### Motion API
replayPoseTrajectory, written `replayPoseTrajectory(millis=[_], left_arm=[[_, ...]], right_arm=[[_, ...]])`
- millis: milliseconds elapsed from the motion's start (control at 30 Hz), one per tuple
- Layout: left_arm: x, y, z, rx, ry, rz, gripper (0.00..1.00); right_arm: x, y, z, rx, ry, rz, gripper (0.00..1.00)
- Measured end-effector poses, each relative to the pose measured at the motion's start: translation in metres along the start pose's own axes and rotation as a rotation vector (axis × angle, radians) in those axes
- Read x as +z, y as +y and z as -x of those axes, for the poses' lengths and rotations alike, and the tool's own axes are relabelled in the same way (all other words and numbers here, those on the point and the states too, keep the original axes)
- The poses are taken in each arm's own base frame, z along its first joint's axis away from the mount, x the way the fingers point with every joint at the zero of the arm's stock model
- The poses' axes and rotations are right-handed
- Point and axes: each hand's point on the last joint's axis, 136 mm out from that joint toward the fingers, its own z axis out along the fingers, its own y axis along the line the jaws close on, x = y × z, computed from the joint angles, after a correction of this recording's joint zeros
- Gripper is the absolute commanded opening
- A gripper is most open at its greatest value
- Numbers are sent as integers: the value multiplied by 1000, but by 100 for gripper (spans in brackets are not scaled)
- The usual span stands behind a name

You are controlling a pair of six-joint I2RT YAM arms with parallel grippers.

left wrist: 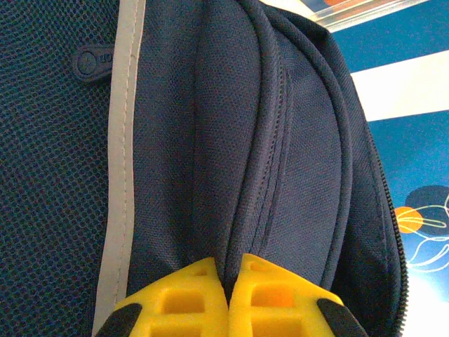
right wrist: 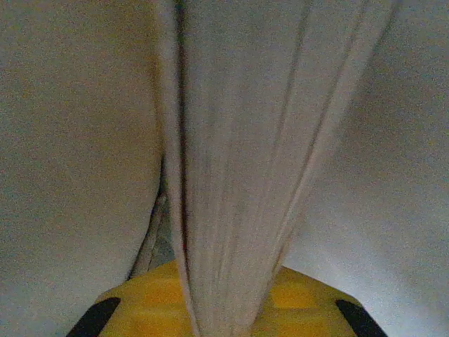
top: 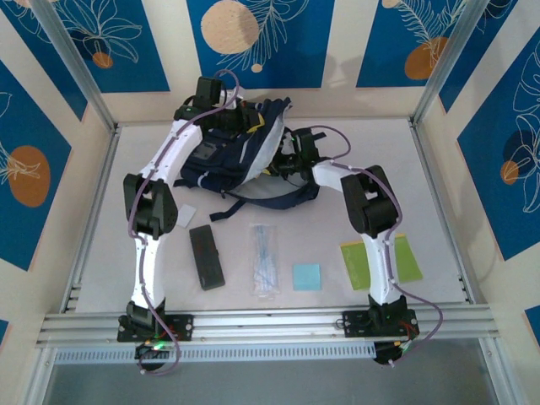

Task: Pack the student bag
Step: Place the book in the student bag, then close the student bag at the top-center of the table.

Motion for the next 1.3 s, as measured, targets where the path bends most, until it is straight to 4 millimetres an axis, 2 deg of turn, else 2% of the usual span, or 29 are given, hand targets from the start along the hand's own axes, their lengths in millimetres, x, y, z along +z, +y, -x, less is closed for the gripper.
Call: replayPoseTrajectory(millis=[133,233,333,400,500,567,633,800,867,900,1000,1067,1167,1200,1233,1300], left_arm=[[0,-1,-2,-1,8,-6,0],[0,0,-1,-1,8,-5,0],[-1,2,-2,0,9,5,0],[-1,5,-2,8,4,19,0],[-2,11,-1,17,-5,55,0],[-3,15,-2,25,-13,81,0],[-5,19,-6,30,-15,104,0],[-13,27,-21,30,-18,149,0],[-12,31,-35,29,-7,160,2],[-11,34,-41,28,-3,165,7],[-4,42,-67,14,24,191,26],[4,45,-89,2,55,208,43],[15,40,-121,5,96,222,57],[17,37,-128,10,102,227,66],[19,34,-135,17,108,231,70],[21,26,-145,38,112,237,71]], right_arm=[[24,1,12,-45,50,-9,2],[29,1,16,-56,69,-24,12],[29,-2,14,-48,80,-40,24],[27,-7,14,-40,82,-52,28],[15,-22,5,-8,82,-101,45],[-6,-29,-8,28,80,-145,57],[-34,-24,-14,49,60,-172,65],[-119,10,-7,52,-60,-188,72],[-153,13,-8,61,-112,-219,75],[-168,10,-10,71,-135,-244,76],[-207,-15,-28,140,-179,-361,81],[-230,-38,-47,207,-191,-452,82],[-268,-72,-77,312,-211,-579,88],[-280,-80,-84,340,-224,-608,90],[-294,-90,-93,376,-244,-644,97],[-320,-107,-110,436,-286,-703,100]])
